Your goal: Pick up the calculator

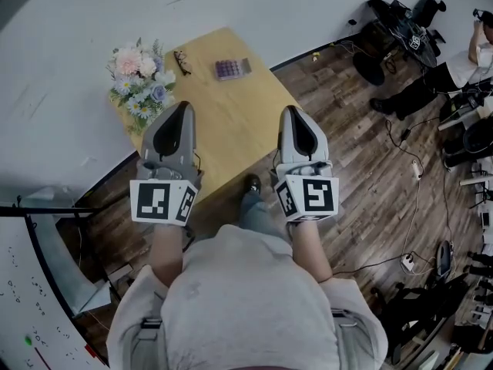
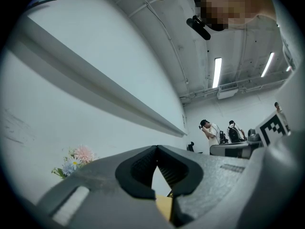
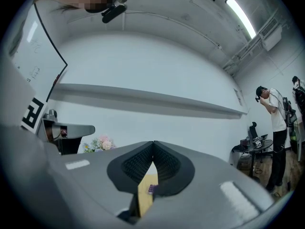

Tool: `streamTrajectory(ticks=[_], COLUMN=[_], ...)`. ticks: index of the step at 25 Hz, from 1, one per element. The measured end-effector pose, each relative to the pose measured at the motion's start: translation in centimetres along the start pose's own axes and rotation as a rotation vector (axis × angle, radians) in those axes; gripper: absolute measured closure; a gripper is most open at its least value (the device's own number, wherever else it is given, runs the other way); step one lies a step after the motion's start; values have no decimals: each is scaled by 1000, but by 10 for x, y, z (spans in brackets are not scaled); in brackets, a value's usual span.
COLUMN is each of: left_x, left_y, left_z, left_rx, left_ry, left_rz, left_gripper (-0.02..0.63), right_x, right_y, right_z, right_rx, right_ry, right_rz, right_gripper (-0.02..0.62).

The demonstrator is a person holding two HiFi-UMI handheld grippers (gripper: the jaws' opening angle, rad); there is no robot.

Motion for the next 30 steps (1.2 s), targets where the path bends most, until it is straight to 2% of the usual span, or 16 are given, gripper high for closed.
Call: streamTrajectory(ticks=[22, 30], left_x=[13, 22], left_y=[11, 25], left_z=[-132, -170], left_rx=[-18, 3], left_ry=[-48, -101], left_rz=[-6, -4], left_gripper=[600, 601], right_x=[-76, -99], right_y=[-20, -17], right_z=[-117, -162], right_rx=[-16, 8], right_ry=[-67, -123], right_rz=[9, 0], right_gripper=[594, 594])
Point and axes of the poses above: the fingertips, and each gripper's own axes: z backward along the fingers, x to its left, y out of its underside, the point moved 1 cm from there along z, backward along the fingers, and after that the axes turned 11 degrees about -z, right-handed, at the moved point
